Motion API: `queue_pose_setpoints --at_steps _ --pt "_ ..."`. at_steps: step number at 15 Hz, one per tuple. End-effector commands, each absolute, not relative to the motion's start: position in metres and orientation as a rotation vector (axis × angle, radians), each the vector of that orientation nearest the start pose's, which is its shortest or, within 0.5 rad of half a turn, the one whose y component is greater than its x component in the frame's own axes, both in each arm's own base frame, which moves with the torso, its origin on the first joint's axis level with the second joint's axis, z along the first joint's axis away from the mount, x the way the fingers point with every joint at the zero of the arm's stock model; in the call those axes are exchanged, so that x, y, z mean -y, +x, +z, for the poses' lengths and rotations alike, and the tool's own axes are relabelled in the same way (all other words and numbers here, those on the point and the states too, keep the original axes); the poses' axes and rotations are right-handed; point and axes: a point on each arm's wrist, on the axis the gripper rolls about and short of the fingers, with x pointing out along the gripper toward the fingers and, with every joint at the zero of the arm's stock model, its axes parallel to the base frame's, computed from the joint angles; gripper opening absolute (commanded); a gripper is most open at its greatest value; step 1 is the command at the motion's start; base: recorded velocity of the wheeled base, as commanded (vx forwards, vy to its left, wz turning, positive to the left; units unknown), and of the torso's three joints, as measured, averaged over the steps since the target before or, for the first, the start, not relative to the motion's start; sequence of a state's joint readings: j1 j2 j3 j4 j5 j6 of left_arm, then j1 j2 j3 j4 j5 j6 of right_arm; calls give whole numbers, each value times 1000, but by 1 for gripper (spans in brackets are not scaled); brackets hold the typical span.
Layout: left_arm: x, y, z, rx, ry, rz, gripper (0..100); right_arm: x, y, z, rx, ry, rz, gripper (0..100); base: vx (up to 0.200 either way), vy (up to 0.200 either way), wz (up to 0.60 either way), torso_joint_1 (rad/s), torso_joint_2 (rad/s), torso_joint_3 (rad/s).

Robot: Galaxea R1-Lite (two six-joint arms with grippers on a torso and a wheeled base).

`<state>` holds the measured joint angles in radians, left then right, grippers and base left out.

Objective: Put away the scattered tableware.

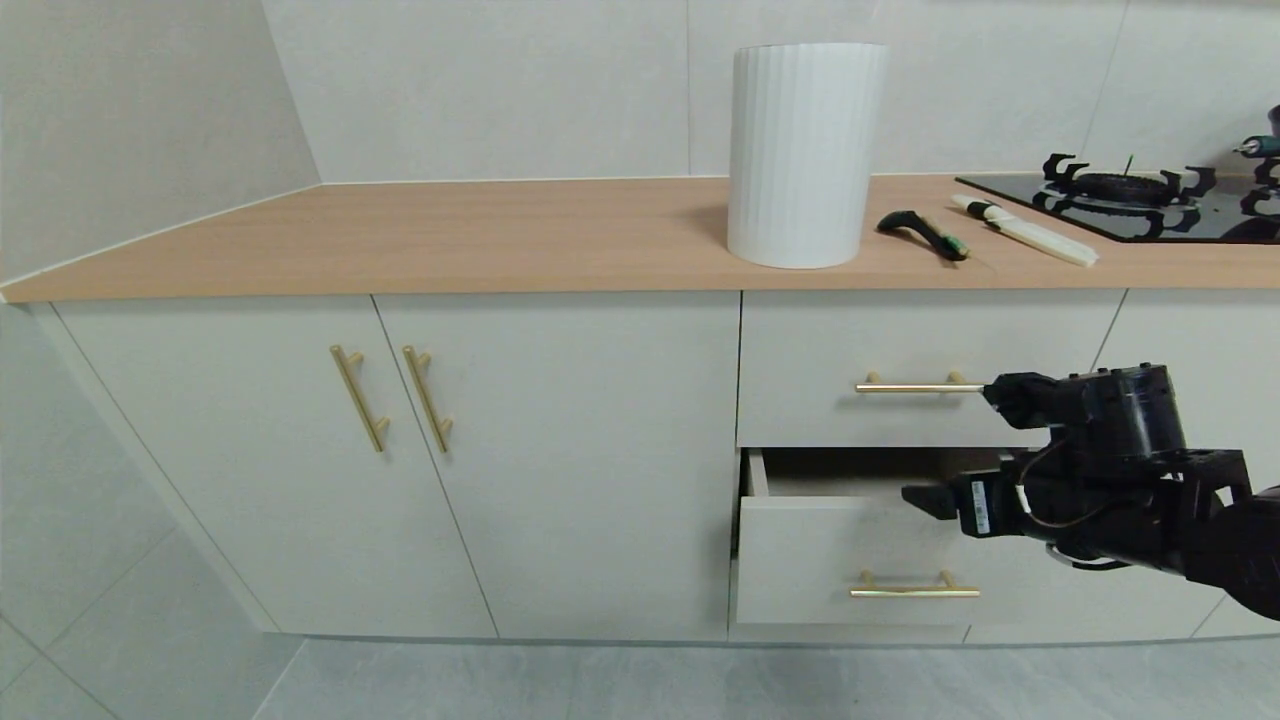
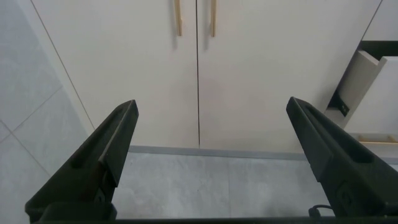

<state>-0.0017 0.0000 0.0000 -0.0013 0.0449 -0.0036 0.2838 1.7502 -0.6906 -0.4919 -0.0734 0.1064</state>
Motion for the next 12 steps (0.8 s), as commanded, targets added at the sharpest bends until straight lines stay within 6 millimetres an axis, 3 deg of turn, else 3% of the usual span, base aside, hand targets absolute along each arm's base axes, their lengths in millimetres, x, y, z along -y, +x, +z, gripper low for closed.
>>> queue_pose_setpoints --at_steps 1,3,6,12 --pt "-1 -23 76 2 -5 43 100 -84 288 113 -565 -1 166 100 0 0 0 0 0 0" --pt "-1 -23 76 2 -3 44 100 -90 315 73 -533 -26 59 100 0 0 0 0 0 0" --pt "-1 -23 76 2 -3 43 100 -95 331 48 -484 -17 44 100 0 0 0 0 0 0" --pt "-1 -23 76 2 -3 43 100 -97 342 25 -460 -16 31 100 0 0 0 0 0 0"
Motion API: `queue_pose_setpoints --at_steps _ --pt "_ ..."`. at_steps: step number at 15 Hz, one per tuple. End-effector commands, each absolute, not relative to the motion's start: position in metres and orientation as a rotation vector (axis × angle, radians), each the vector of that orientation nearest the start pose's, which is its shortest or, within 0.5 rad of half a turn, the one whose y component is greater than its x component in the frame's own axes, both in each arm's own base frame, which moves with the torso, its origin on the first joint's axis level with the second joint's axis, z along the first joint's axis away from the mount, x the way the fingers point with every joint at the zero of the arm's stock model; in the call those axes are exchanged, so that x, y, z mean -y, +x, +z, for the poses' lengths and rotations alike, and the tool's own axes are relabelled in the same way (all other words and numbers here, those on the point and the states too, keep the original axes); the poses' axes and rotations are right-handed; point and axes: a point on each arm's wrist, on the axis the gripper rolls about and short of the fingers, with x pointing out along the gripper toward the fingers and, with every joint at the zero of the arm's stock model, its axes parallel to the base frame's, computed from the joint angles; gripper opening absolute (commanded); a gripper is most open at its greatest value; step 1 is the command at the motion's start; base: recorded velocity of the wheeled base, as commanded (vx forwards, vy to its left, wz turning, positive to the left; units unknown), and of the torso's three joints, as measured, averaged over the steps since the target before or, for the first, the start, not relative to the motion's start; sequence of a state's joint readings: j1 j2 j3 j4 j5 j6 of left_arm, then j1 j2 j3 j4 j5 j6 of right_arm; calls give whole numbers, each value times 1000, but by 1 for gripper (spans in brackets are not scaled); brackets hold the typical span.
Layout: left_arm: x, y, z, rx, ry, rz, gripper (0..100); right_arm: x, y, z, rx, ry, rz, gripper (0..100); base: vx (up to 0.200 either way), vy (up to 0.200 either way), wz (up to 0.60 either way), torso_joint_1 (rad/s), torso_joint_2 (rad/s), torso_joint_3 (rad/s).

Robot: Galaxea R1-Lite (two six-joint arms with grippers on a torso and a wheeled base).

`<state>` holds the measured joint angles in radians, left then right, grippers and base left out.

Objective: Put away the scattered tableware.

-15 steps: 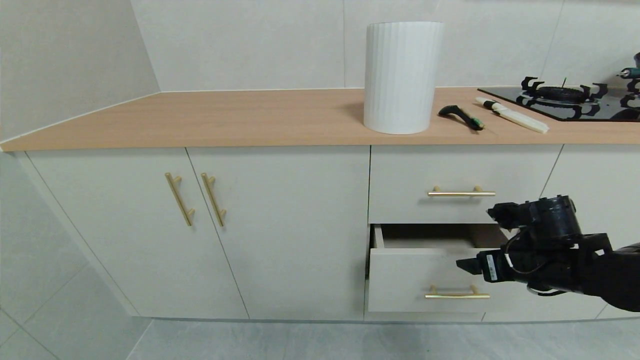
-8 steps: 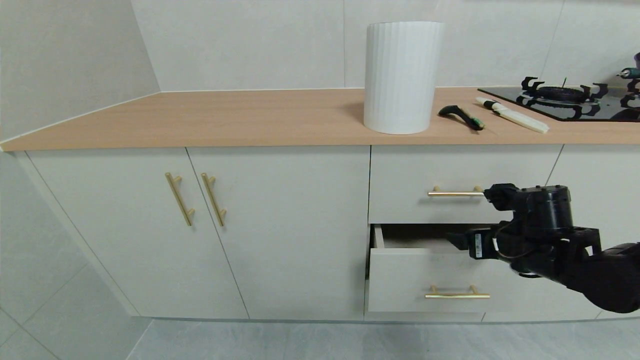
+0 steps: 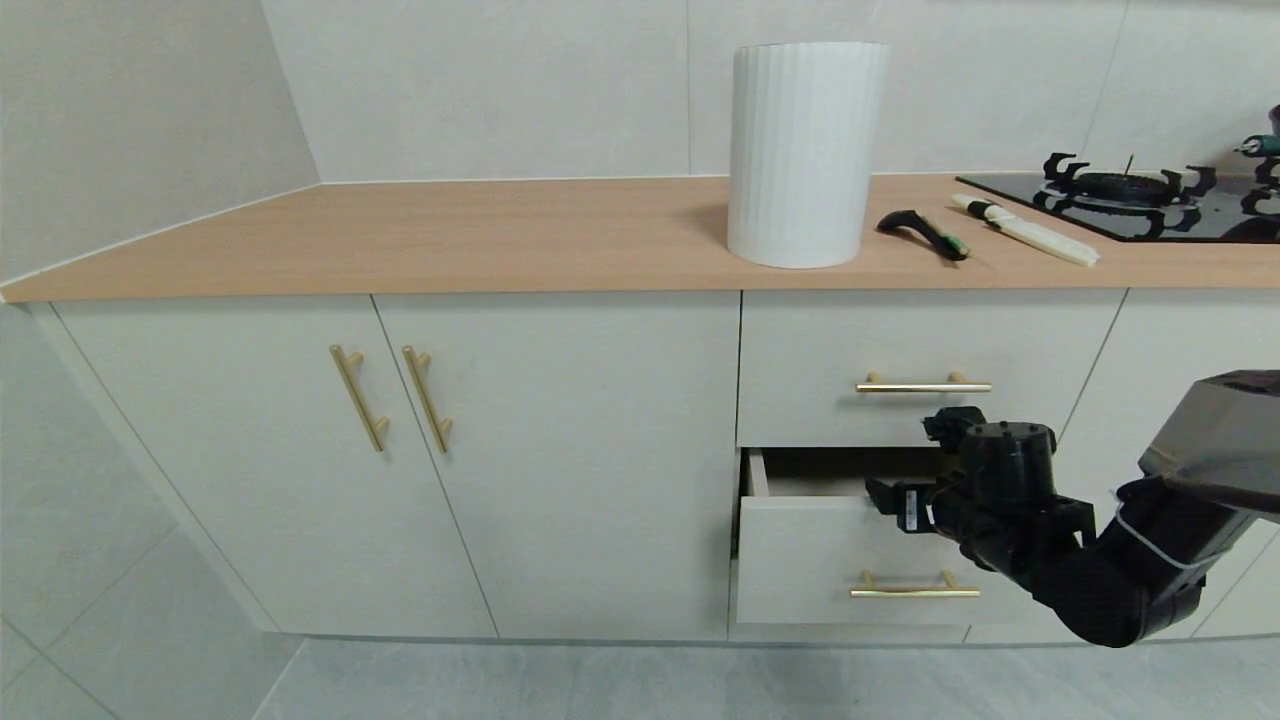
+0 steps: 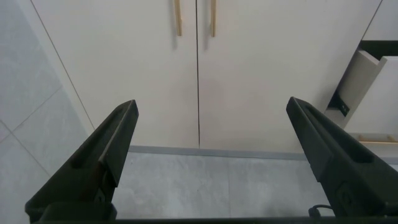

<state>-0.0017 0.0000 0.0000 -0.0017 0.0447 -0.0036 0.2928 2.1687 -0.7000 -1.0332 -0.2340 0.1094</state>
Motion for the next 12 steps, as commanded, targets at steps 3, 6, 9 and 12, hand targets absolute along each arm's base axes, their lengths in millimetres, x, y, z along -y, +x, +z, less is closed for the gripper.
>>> queue_pose_setpoints --at_steps 3,6,9,12 --pt "-1 -23 76 2 -5 44 100 -97 342 25 -464 -17 32 100 0 0 0 0 0 0" --pt "-1 -23 76 2 -5 44 100 -96 338 32 -456 -16 33 100 0 0 0 0 0 0" --pt "-1 -23 76 2 -5 43 100 -92 329 47 -502 -29 37 100 0 0 0 0 0 0" --pt "-1 -23 76 2 -5 43 100 -89 320 58 -559 -44 38 100 0 0 0 0 0 0"
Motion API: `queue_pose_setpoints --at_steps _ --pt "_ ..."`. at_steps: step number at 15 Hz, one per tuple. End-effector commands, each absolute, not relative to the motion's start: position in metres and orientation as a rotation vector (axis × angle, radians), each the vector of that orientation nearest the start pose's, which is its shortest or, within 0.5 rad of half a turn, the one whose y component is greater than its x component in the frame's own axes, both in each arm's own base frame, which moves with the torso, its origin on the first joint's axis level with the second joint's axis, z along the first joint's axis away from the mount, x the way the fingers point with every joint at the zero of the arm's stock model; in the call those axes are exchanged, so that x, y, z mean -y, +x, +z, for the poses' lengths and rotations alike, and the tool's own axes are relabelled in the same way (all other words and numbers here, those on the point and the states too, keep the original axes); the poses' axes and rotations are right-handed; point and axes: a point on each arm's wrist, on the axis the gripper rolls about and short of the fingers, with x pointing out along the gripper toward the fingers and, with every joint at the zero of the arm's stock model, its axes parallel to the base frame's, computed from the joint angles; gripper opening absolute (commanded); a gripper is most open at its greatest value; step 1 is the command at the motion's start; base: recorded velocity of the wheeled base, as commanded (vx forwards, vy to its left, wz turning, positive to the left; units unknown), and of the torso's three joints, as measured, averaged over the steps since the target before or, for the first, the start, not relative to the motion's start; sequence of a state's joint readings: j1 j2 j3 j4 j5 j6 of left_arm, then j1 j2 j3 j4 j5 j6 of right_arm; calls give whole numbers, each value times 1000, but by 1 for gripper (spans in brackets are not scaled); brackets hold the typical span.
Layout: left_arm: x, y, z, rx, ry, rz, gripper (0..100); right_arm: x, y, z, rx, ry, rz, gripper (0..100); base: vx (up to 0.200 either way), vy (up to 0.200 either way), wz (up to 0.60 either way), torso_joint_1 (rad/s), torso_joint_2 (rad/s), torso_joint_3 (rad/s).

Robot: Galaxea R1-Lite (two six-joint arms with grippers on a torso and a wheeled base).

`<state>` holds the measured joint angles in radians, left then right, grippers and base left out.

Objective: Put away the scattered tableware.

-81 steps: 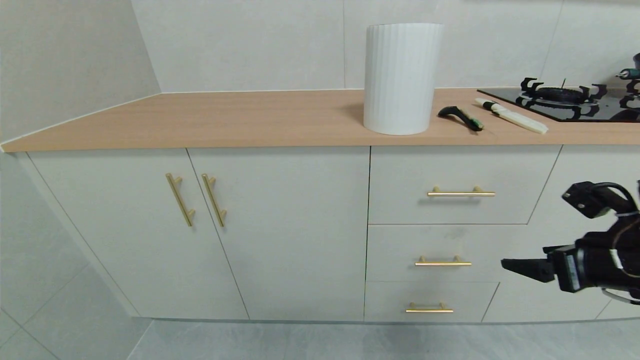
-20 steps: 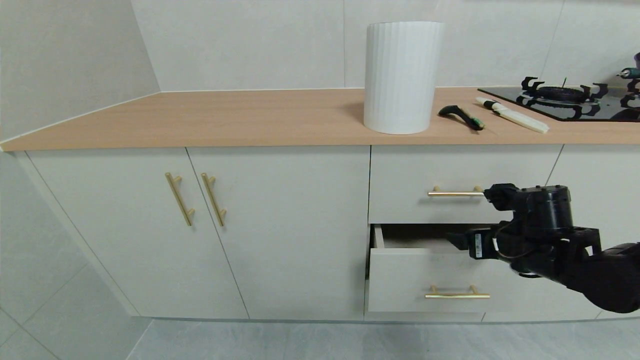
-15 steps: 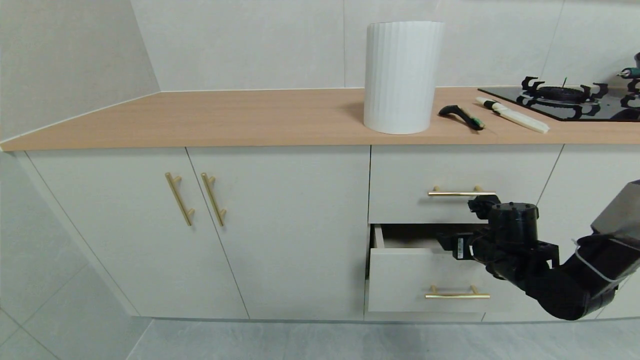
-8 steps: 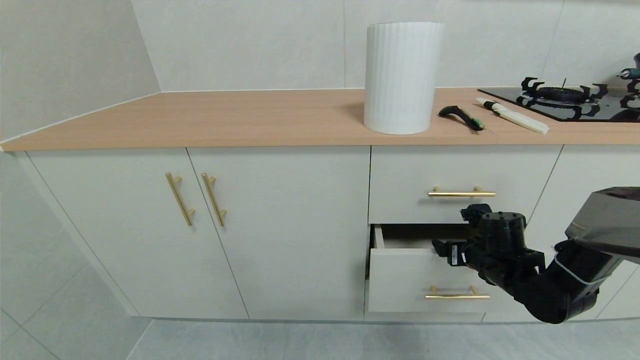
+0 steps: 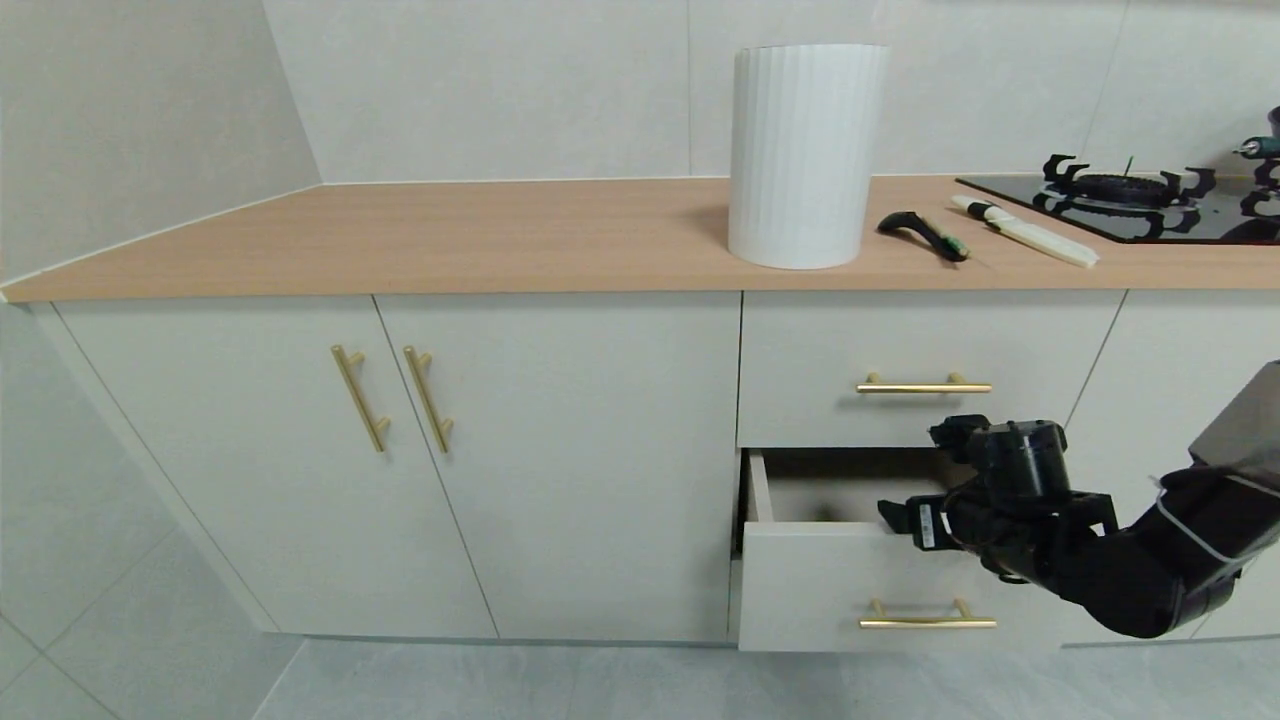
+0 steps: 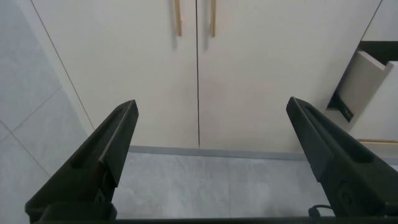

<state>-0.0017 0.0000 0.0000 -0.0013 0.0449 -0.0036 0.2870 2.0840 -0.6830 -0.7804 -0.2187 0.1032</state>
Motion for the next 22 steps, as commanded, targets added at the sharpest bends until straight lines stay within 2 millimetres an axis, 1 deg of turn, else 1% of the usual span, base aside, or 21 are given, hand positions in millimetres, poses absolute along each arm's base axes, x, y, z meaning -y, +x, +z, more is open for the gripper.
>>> queue_pose_setpoints --at_steps 1,2,4,6,8,9,14,17,19,22 --pt "-1 -23 76 3 -5 43 100 -89 317 60 -575 -48 47 100 0 0 0 0 0 0" --pt "-1 -23 76 2 -3 43 100 -88 315 63 -585 -50 52 100 0 0 0 0 0 0" --pt "-1 -23 76 2 -5 44 100 -85 302 77 -652 -70 85 100 0 0 0 0 0 0" --pt "-1 -23 76 2 -3 44 100 -83 293 84 -707 -83 108 100 0 0 0 0 0 0" --pt "-1 -23 76 2 -3 44 100 -82 288 91 -727 -92 114 100 0 0 0 0 0 0" --pt "-1 -23 76 2 -5 43 100 -81 282 95 -756 -120 125 100 0 0 0 0 0 0" --pt "-1 -23 76 2 -3 44 100 -82 266 100 -933 -187 141 100 0 0 0 0 0 0" --pt "-1 -23 76 2 -3 44 100 -84 263 98 -959 -209 154 100 0 0 0 0 0 0" --pt "-1 -23 76 2 -3 43 100 -86 255 101 -1010 -233 166 100 0 0 0 0 0 0" --pt "-1 -23 76 2 -3 43 100 -86 233 112 -1098 -327 225 100 0 0 0 0 0 0"
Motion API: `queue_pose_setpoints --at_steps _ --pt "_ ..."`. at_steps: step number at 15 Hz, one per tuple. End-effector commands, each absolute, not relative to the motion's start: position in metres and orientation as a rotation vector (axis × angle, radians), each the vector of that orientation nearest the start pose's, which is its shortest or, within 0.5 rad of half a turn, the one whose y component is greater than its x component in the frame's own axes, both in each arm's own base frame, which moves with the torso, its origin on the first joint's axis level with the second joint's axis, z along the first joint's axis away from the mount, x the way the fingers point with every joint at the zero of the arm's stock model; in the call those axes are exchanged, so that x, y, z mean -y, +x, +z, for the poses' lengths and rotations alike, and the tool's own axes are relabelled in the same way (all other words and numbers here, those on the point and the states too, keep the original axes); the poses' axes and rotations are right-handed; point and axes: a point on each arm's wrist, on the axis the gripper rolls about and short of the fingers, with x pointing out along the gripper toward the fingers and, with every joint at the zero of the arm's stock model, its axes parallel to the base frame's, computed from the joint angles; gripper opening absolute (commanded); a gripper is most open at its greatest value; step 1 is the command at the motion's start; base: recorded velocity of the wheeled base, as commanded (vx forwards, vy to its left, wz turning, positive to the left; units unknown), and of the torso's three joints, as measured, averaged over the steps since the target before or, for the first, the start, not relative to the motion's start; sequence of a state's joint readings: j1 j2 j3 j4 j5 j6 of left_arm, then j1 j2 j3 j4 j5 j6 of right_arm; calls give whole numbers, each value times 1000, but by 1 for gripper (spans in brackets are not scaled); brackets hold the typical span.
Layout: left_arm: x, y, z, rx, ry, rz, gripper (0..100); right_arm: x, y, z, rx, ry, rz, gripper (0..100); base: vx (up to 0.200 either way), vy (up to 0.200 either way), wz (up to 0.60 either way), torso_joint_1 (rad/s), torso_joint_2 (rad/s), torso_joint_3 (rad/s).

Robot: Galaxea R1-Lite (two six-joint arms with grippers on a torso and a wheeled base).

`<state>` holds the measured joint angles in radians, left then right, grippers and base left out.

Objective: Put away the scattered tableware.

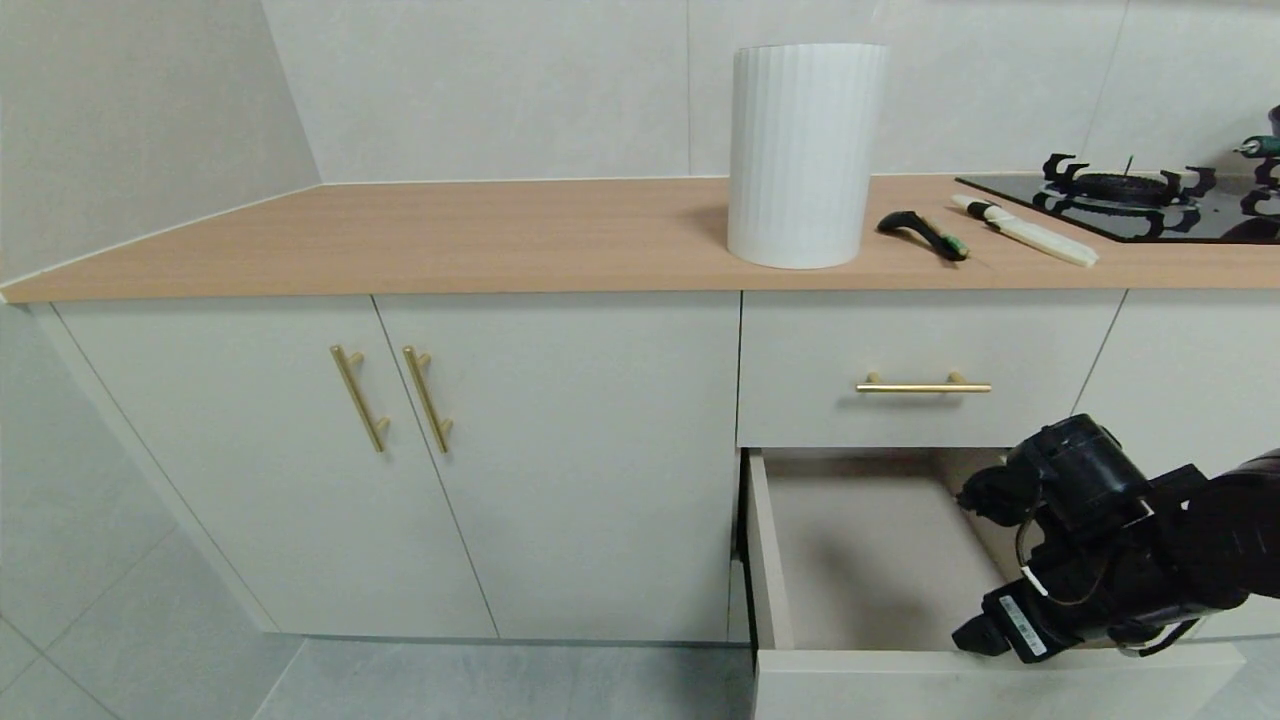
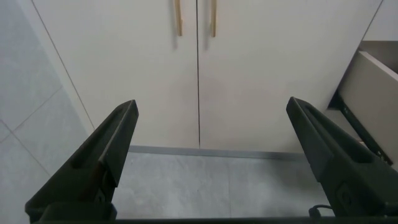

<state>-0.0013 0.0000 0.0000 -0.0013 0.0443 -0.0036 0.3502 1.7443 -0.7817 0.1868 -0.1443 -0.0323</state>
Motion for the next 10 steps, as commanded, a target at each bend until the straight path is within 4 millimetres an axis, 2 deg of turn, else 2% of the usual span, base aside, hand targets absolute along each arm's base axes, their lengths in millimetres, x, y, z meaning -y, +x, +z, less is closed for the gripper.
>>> queue_pose_setpoints --at_steps 1,6,10 --pt "-1 -23 76 2 -3 43 100 -88 228 111 -1124 -352 243 100 0 0 0 0 0 0" --pt "-1 -23 76 2 -5 44 100 -98 207 104 -1265 -478 330 100 0 0 0 0 0 0" --pt "-1 -23 76 3 -3 44 100 -102 203 101 -1305 -513 353 100 0 0 0 0 0 0"
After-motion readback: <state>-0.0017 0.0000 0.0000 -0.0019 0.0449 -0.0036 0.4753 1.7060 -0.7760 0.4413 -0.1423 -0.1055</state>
